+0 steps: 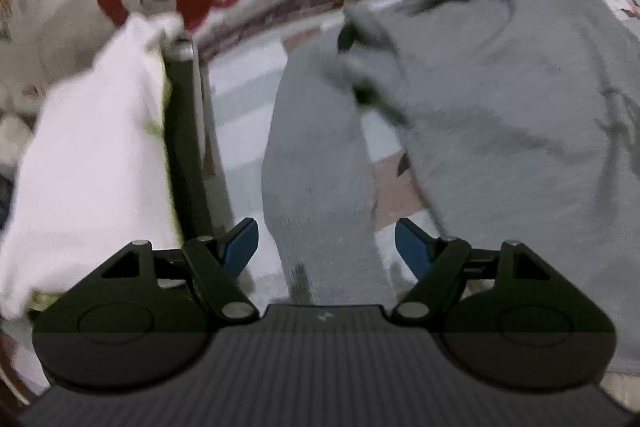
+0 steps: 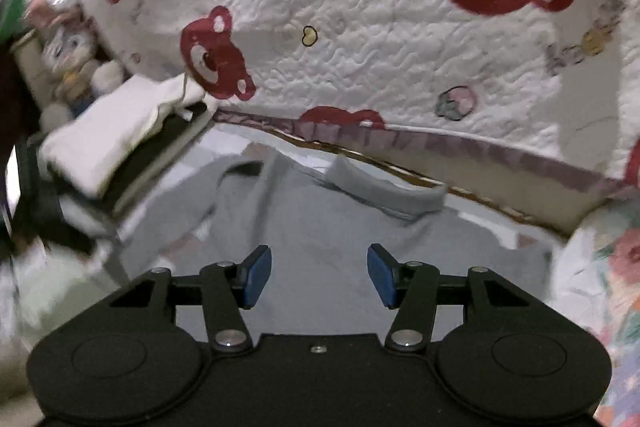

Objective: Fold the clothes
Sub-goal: 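Open both grippers to lay the sweater flat on the mat, then grasp a grey sweater cuff with the left gripper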

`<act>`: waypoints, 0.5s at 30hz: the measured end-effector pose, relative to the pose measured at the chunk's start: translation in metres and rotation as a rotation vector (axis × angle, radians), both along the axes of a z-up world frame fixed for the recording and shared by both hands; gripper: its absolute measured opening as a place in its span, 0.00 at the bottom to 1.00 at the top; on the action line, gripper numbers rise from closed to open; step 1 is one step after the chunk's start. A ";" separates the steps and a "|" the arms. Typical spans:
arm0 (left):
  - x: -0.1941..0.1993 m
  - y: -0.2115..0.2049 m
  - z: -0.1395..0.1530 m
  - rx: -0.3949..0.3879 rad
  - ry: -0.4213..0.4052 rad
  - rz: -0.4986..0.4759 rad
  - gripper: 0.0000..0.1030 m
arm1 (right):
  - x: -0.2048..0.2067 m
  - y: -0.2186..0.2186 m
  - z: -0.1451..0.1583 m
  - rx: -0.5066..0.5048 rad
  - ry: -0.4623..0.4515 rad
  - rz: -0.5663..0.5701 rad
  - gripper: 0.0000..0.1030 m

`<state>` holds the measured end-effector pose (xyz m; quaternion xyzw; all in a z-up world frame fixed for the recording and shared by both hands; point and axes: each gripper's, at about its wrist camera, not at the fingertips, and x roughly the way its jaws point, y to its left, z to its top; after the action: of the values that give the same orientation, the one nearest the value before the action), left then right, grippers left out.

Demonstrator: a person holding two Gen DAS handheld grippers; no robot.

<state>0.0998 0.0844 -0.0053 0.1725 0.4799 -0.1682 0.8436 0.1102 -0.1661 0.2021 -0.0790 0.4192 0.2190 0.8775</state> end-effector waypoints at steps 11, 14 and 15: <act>0.020 0.037 -0.067 -0.120 -0.011 0.076 0.73 | 0.025 0.078 -0.154 0.046 0.185 0.128 0.26; 0.024 0.040 -0.077 -0.194 0.038 0.037 0.70 | 0.012 0.092 -0.175 0.045 0.225 0.223 0.19; 0.024 0.038 -0.080 -0.171 0.034 0.036 0.70 | 0.007 0.098 -0.180 0.044 0.226 0.262 0.20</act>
<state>0.1235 0.1223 -0.0850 0.0882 0.4812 -0.1963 0.8498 0.1170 -0.0683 0.0222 -0.0888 0.4967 0.3482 0.7901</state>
